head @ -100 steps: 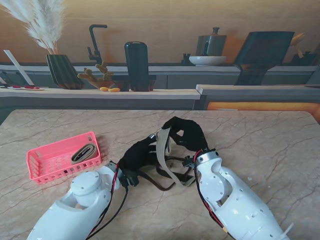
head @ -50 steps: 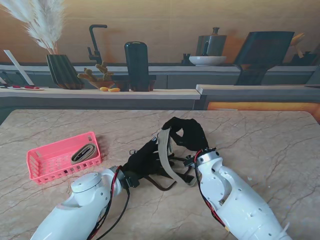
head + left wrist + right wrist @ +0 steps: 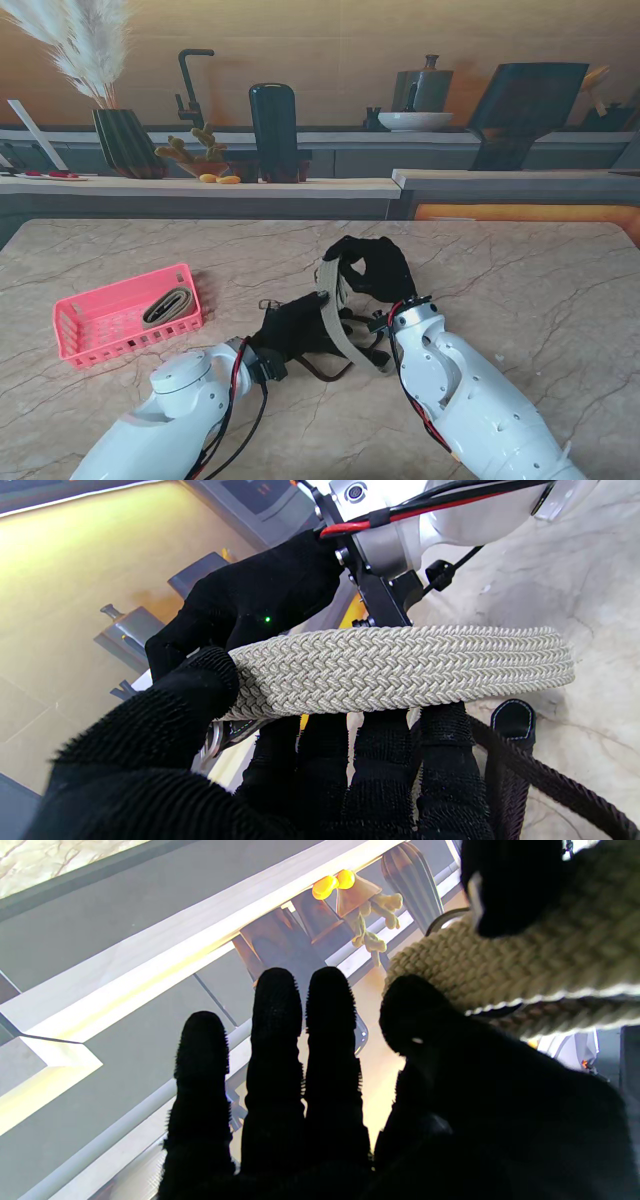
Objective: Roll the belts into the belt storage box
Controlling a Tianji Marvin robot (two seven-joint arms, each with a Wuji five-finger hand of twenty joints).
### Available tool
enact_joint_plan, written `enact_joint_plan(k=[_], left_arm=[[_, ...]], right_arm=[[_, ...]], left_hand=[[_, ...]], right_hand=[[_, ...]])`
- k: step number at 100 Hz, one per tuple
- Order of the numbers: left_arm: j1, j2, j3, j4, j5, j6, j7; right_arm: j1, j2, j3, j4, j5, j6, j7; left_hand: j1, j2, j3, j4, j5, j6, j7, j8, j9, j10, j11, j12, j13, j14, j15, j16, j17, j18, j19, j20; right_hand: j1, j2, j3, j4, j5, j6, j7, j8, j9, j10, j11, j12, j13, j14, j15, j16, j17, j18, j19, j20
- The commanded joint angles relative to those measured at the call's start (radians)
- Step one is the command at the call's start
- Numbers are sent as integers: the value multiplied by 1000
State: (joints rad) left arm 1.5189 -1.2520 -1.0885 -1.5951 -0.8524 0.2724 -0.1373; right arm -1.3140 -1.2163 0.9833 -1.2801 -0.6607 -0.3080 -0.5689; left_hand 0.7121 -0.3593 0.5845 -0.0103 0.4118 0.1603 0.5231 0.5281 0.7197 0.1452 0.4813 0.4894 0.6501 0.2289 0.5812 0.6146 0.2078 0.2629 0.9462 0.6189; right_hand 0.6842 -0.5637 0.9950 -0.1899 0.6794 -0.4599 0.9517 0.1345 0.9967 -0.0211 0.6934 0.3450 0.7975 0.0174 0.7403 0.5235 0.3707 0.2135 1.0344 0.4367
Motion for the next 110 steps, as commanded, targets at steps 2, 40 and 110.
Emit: enact_joint_plan(k=[2,40,110], left_arm=[[10,-10,1,-14,-1,-2,7],[17,-28,9,-50,59,-13,166],[8,-39,6,-78,25,24,219]], right_arm=[[3,-1,-8,2,-17,-9,-13],[13,10,-19,15,-92,-22,-61],[43,50,-44,40,-247,-104,-114]], left_hand=[[-24,-62,24,-29,-5,-70,54,17,26,-46,62,44,45,-38,39,29,22,-15,42,17],[215,-60,-23,-69,178,-194,453,79,297,-76,243,294,257,-43,276,66,159,-1,201,-22],[208,-68,53,-63,161,-94,492,96,310,-44,313,225,299,-40,325,35,199,9,236,-53]], right_hand=[[-20,79,-101,-60,113,110,159,85,-13,14,22,4,7,-1,13,16,-14,14,7,-5],[-16,87,-109,-59,105,116,160,77,-28,25,30,6,-1,11,22,16,-23,22,16,-4],[-166,-78,71,59,-520,20,-27,314,-618,153,39,28,-245,23,16,-2,-135,-61,4,26]])
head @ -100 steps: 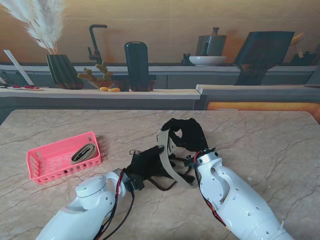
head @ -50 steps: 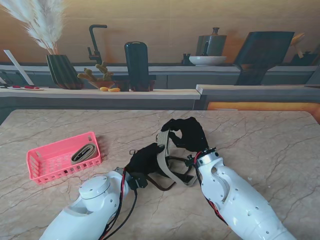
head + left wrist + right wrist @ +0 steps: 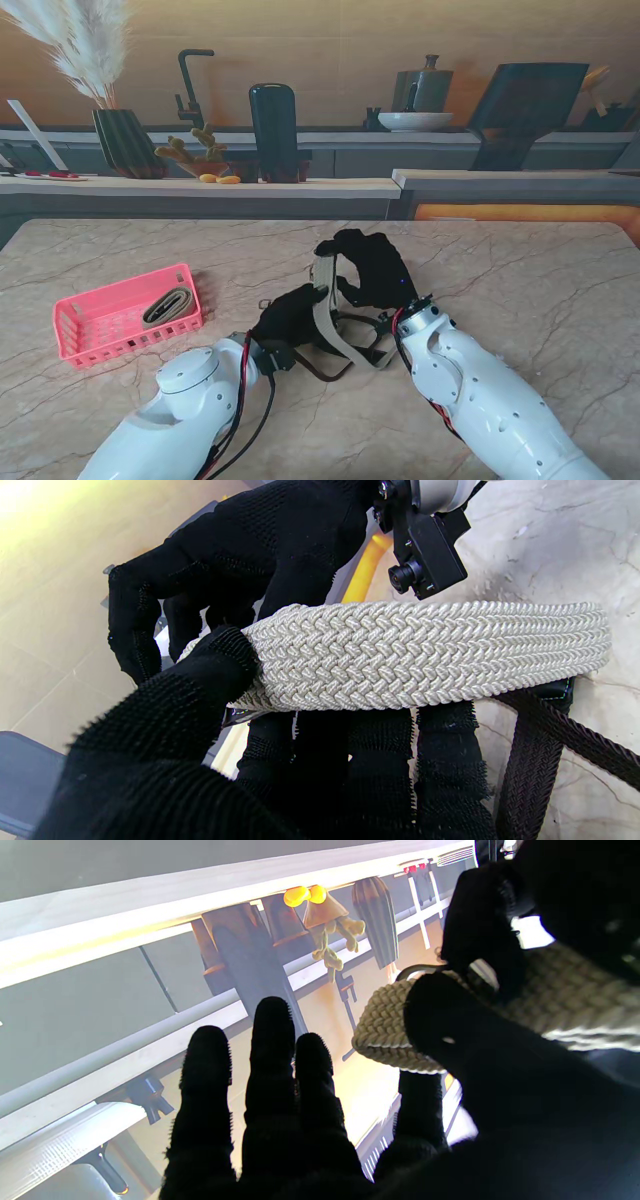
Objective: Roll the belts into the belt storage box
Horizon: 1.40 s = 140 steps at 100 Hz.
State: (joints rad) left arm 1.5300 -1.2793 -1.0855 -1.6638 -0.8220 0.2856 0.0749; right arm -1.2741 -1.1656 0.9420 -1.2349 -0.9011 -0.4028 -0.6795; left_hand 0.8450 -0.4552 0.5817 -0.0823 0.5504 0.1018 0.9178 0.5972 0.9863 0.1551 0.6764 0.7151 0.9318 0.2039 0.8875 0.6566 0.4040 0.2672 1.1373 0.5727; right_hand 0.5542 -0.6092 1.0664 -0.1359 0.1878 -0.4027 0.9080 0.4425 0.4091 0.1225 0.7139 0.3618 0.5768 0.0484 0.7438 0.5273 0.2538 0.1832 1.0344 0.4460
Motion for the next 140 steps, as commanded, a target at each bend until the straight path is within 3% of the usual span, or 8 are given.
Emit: enact_joint_plan(k=[1,30,43,68,92,103,112,140], left_arm=[[-4,-12,3,-9,-7,13,8],[-19,-23,6,-3,-54,39,38],[-21,-24,5,-4,-64,41,44],[-19,-23,-4,-13,-82,46,45],[-19,-20,-10,-16,-82,34,35],[-19,-19,-14,-17,-87,41,32],[-19,-19,-18,-19,-92,50,31],[-19,-16,-27,-19,-96,81,14]], right_arm=[[3,0,-3,-4,-7,-10,-4],[24,1,-21,19,-19,-43,-15],[36,1,-33,32,-24,-55,-22],[44,2,-41,42,-26,-66,-20],[46,1,-46,46,-15,-78,5],[50,1,-53,51,-12,-90,11],[52,-1,-57,53,-9,-99,10],[58,0,-63,61,-18,-118,-1]], left_hand=[[75,28,55,9,22,-36,98,27,43,-54,118,0,18,-15,19,-7,3,4,45,-6],[82,32,46,9,17,-27,99,27,39,-53,126,-6,13,-13,23,-11,-1,4,48,-8],[82,33,45,10,18,-25,100,26,38,-53,129,-8,14,-13,26,-12,0,7,50,-9],[81,33,44,10,19,-22,98,23,42,-55,135,-12,18,-13,29,-14,1,5,51,-10],[95,32,60,9,18,-5,101,26,48,-44,147,-6,28,-7,40,-12,7,16,52,-11],[99,27,68,5,22,10,102,32,54,-37,155,-2,38,-5,51,-8,16,23,56,-10],[90,17,90,3,29,19,100,37,60,-31,162,-4,45,0,62,-8,21,29,61,-9],[87,-2,121,2,43,39,95,37,74,-15,172,-7,60,14,78,-8,31,49,75,-5]], right_hand=[[-36,-31,-1,5,-28,-38,18,6,-30,9,19,11,-24,-8,13,-6,-19,-31,4,17],[-13,17,-16,5,200,-88,50,-17,86,-46,4,-3,34,-9,10,-15,9,-22,9,21],[39,31,-93,-116,289,-132,169,-226,165,-72,-20,-3,70,-12,1,-18,28,-13,12,15],[53,77,-159,-122,565,-116,246,-317,410,-147,-42,-15,165,-30,-4,-18,66,0,17,7],[39,4,-76,-125,372,-58,150,-278,325,-94,-67,-16,134,-35,-25,-14,56,-9,2,2],[-27,-10,16,-4,262,-47,32,-118,232,-77,-67,-15,97,-34,-29,-12,45,-20,-16,18],[-26,-34,36,7,230,-73,34,-82,179,-76,-67,-13,76,-35,-34,-13,36,-26,-23,20],[4,-45,-9,-116,336,-166,124,-186,80,-73,-71,-20,27,-34,-50,-24,4,-23,-45,32]])
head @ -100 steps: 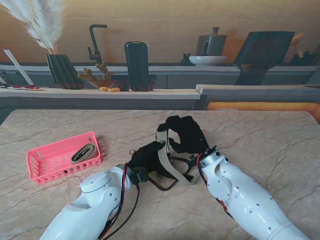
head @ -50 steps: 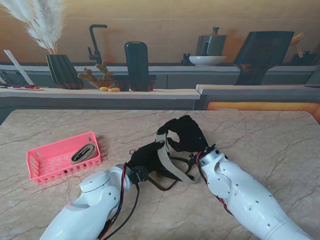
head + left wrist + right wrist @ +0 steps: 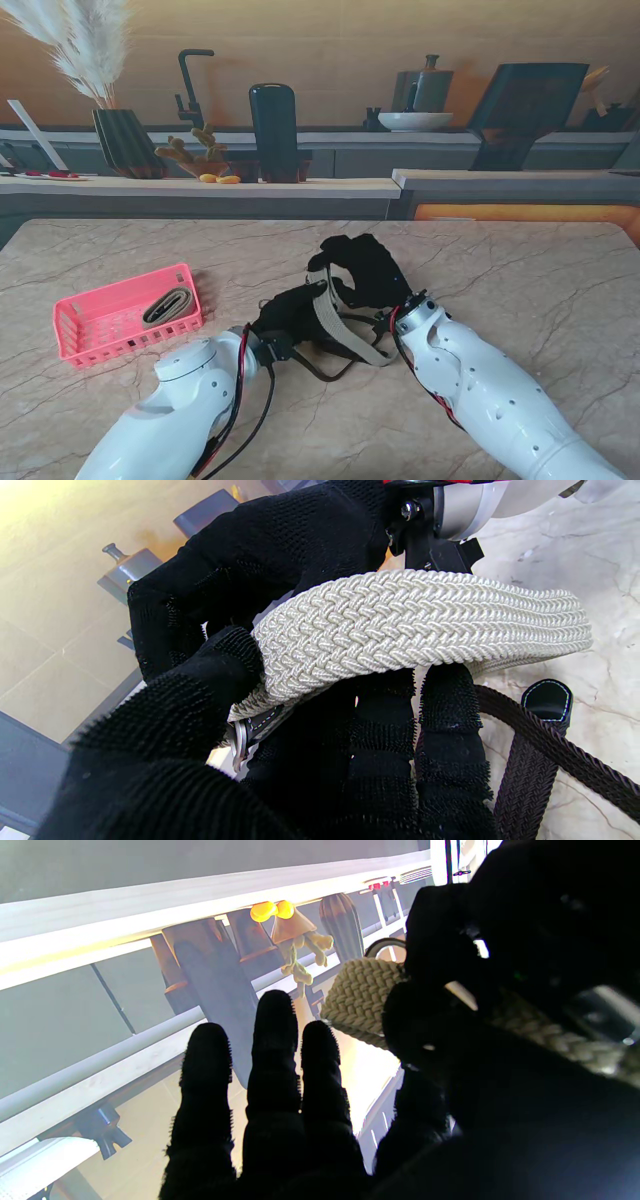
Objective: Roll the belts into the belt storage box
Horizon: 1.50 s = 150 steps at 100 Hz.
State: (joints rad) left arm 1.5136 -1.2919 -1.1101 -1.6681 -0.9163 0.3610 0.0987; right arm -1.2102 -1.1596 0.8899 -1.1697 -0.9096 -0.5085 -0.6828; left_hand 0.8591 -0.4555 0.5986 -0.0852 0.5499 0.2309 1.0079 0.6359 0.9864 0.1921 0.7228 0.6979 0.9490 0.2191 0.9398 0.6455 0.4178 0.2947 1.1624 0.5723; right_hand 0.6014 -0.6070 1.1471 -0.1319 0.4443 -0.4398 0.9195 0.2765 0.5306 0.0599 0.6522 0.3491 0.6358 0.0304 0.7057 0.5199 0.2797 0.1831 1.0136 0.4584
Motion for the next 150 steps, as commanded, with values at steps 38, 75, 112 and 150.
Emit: enact_joint_plan(k=[38,75,112,150], left_arm=[[-8,1,-2,-6,69,-12,-21],[-5,31,19,15,377,-193,-39],[19,42,-9,-13,319,-174,-88],[-4,56,-33,20,237,-56,-224]], right_arm=[[-12,-5,-3,-12,20,-9,63],[-73,-40,43,-69,211,92,168],[-61,-39,29,-51,177,79,137],[-41,-34,4,-34,115,57,77]], left_hand=[[-68,87,-85,34,-37,-83,-249,-59,-113,-30,34,-33,-127,54,-69,19,-136,16,-38,-7],[-135,199,-386,67,-109,-75,-473,-77,-316,32,-187,-113,-311,115,-200,41,-270,54,-147,7],[-27,124,-101,62,-1,-67,-414,-43,-152,39,-154,-158,-146,78,-132,37,-127,49,-56,23],[-126,59,-146,61,-40,-30,-489,-105,-218,51,-208,-193,-213,94,-183,24,-182,62,-103,4]], right_hand=[[-33,-18,-131,-143,407,-63,227,-145,531,-96,13,-4,91,-36,-51,-35,14,10,-48,12],[-10,-16,-131,-142,431,-5,216,-143,589,-98,-1,31,150,-42,-3,4,49,21,-48,14],[16,10,-159,-136,413,21,207,-111,555,-72,19,50,136,-33,27,25,45,24,-39,19],[29,53,-215,-127,386,48,199,-109,523,-36,64,41,126,-13,62,32,33,41,-12,18]])
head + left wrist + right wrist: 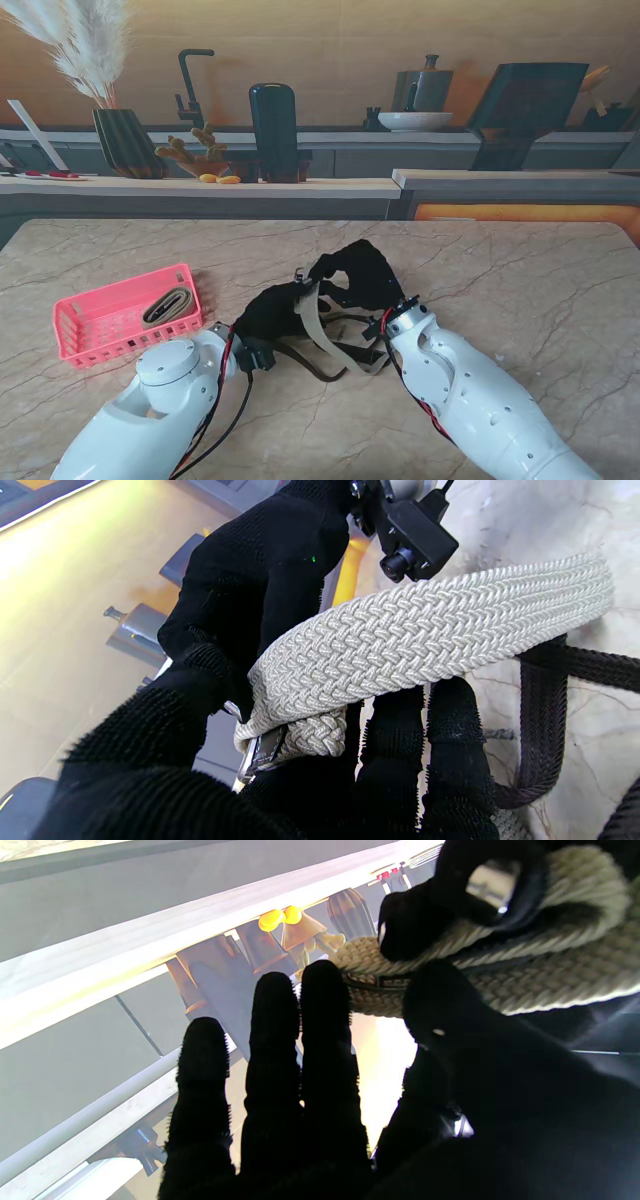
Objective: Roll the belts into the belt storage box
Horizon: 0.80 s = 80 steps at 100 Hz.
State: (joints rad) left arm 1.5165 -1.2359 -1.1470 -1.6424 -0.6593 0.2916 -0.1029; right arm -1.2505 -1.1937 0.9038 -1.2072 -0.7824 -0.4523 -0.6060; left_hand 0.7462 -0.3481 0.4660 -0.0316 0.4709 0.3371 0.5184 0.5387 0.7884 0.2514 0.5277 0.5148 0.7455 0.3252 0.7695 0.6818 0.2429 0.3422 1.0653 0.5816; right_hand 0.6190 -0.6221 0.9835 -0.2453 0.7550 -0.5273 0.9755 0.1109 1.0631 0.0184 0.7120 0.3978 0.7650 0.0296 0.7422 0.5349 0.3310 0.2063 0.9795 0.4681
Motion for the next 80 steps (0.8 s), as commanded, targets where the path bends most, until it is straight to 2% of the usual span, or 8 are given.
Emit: enact_joint_plan(k=[1,23,33,43,57,61,68,80], left_arm=[[-8,0,4,-5,-19,14,-25],[-15,1,18,0,-6,12,-28],[-17,-1,22,1,-10,8,-24],[-15,-2,23,0,-18,9,-21],[-17,2,25,7,-18,1,-48],[-18,4,26,11,-19,-9,-57],[-21,6,28,17,-18,-20,-72],[-24,8,26,24,-21,-22,-87]], right_arm=[[-1,0,-10,4,-14,1,-1],[11,6,-26,14,-50,1,-23],[13,11,-27,15,-66,-2,-30],[8,16,-20,7,-78,-1,-30],[-12,22,3,-21,-80,8,-8],[-19,25,11,-32,-79,14,7],[-36,27,29,-57,-66,31,40],[-69,27,66,-100,-28,60,86]], left_hand=[[-10,-50,-12,8,38,-138,1,-6,-20,-10,-12,-10,-9,-15,-13,-12,-6,13,-6,-5],[86,-54,141,23,14,-147,65,43,21,-47,7,-8,38,-48,-34,-27,36,-13,-12,0],[237,-113,208,-3,28,-170,159,105,152,-66,-91,146,95,-67,-13,-42,84,-25,7,-5],[334,-80,210,-17,59,-180,241,103,220,-62,-110,198,143,-61,18,-47,118,-24,33,-7],[368,-33,208,-16,69,-196,268,112,196,-55,-47,261,138,-58,59,-19,111,-9,46,0],[379,-16,201,-11,68,-203,272,125,185,-58,-32,287,131,-59,66,-9,104,-11,43,2],[395,9,183,-6,61,-211,272,145,170,-62,-10,332,122,-61,82,13,96,-13,40,7],[395,16,187,1,62,-214,281,170,169,-58,18,378,125,-54,107,39,91,-14,41,14]], right_hand=[[12,69,-51,-13,76,137,143,56,-9,6,5,-8,-3,-12,26,17,-19,18,23,9],[20,56,-44,1,74,160,139,46,-29,19,6,-17,-11,-1,35,16,-22,25,35,5],[23,49,-39,2,63,170,135,44,-48,24,1,-21,-18,0,35,15,-24,24,40,3],[13,34,-28,2,-15,189,107,49,-116,38,-8,-24,-43,4,29,8,-32,16,44,-5],[-29,12,-13,3,-159,206,39,84,-232,78,-25,-24,-93,26,4,-4,-52,8,41,-13],[-67,19,11,23,-196,232,-35,117,-275,96,-36,-25,-109,33,-9,-7,-57,7,37,-14],[-126,32,48,120,-256,279,-157,246,-349,113,-57,-25,-132,38,-35,-11,-66,1,26,-9],[-166,28,33,127,-345,320,-197,261,-443,134,-78,-28,-167,38,-56,-15,-79,-6,13,-9]])
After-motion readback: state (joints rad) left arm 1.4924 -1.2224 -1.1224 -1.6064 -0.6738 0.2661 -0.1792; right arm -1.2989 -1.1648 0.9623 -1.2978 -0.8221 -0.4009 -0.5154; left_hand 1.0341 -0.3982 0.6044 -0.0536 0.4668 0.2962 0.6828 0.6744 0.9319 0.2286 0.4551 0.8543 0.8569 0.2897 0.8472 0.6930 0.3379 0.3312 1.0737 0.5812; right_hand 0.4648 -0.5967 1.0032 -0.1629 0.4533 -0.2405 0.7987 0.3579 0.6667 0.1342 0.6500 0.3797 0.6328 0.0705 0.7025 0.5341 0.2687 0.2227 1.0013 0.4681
